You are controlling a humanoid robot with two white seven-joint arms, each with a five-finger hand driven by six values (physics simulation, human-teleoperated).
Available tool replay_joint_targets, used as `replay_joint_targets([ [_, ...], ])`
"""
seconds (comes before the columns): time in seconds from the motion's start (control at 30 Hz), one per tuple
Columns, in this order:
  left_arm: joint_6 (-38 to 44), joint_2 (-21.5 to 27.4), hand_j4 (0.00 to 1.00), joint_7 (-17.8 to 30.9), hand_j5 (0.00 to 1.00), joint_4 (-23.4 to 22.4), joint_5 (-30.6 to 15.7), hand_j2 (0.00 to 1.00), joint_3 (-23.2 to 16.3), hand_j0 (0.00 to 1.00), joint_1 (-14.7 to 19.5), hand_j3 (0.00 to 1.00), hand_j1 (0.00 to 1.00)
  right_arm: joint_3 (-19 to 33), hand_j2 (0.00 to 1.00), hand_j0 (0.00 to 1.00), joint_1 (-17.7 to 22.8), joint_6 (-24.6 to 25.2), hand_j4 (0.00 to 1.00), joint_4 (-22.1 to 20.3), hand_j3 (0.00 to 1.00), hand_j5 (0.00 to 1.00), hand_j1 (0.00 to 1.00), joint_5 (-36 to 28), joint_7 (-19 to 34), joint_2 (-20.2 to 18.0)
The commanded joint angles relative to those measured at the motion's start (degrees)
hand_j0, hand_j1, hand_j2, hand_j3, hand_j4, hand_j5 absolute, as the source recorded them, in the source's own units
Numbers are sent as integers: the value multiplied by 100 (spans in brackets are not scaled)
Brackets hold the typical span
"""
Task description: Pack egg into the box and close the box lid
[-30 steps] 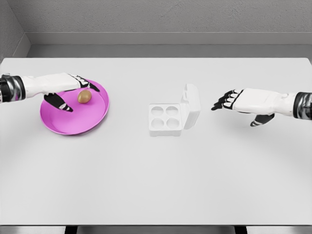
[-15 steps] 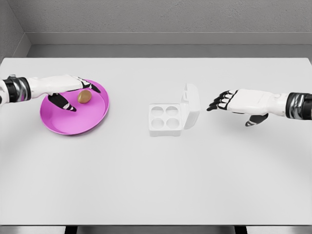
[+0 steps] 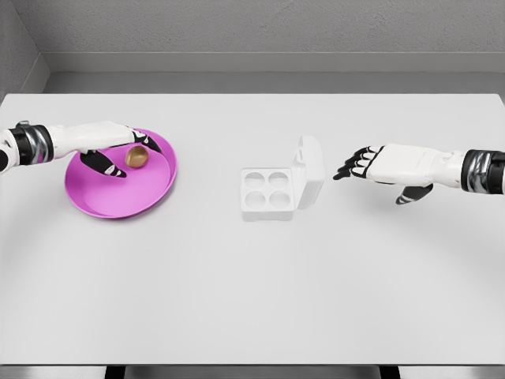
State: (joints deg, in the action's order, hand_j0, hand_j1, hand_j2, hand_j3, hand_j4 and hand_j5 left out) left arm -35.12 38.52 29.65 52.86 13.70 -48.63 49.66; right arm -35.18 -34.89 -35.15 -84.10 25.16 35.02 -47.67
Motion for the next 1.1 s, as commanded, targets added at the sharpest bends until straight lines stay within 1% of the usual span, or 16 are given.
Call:
replay_joint_targets([
  [0.0,12,-56,80,5,80,-118,-34,80,11,80,9,80,80,3,100,100,0,15,100,-1,100,100,100,-29,-2,-6],
  [0.03,12,-73,80,84,80,-197,-34,80,11,80,26,80,80,3,100,100,0,15,100,-1,100,100,100,-29,-2,-15],
  [0.3,12,-205,80,128,80,-373,-34,80,28,80,70,80,80,3,100,100,-44,15,100,-10,100,100,100,-29,-2,-15],
  [0.5,12,-231,80,128,80,-391,-34,80,20,80,106,80,80,3,100,100,-70,15,100,-10,100,100,100,-29,-2,-15],
  [0.63,12,-275,80,128,80,-549,-34,80,29,80,149,80,80,3,100,100,-70,15,100,-36,100,100,100,-37,-2,-6],
  [0.87,12,-354,79,128,79,-593,-25,79,20,79,150,79,79,-33,100,100,-70,15,100,-45,100,100,100,-46,-2,-6],
  [0.93,12,-451,79,137,79,-751,-25,79,20,79,193,79,79,-33,100,100,-70,15,100,-45,100,100,100,-38,-2,-6],
  [1.07,12,-460,79,216,79,-751,-25,79,29,79,193,79,79,-33,100,100,-79,15,100,-54,100,100,100,-46,-2,-6],
])
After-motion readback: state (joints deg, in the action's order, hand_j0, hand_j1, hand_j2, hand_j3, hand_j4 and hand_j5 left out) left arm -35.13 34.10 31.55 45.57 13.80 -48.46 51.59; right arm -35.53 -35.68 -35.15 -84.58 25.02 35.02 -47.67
